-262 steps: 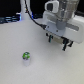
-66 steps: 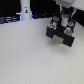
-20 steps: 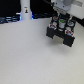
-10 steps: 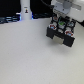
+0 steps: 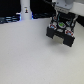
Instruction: Open the kcup holder, insert the kcup into the holder, and close the kcup holder
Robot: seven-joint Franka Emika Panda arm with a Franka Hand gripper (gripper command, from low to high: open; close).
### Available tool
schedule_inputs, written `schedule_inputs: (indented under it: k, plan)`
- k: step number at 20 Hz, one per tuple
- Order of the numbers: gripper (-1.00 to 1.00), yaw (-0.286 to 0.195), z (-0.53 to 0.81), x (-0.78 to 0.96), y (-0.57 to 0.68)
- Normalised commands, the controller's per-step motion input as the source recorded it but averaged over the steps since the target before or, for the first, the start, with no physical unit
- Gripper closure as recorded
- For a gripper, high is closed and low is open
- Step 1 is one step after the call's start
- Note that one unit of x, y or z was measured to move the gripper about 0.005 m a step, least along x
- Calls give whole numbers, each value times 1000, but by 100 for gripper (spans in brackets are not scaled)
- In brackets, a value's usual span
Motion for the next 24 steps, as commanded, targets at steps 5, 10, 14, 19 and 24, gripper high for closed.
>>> schedule_inputs:
  k: [5,10,14,19,24]
  plan:
    - [-100,77,437,414,-396]
    - [-100,16,320,611,-468]
    - [-100,-1,211,745,-427]
    - [-100,1,124,813,-363]
    - [-100,2,1,843,-219]
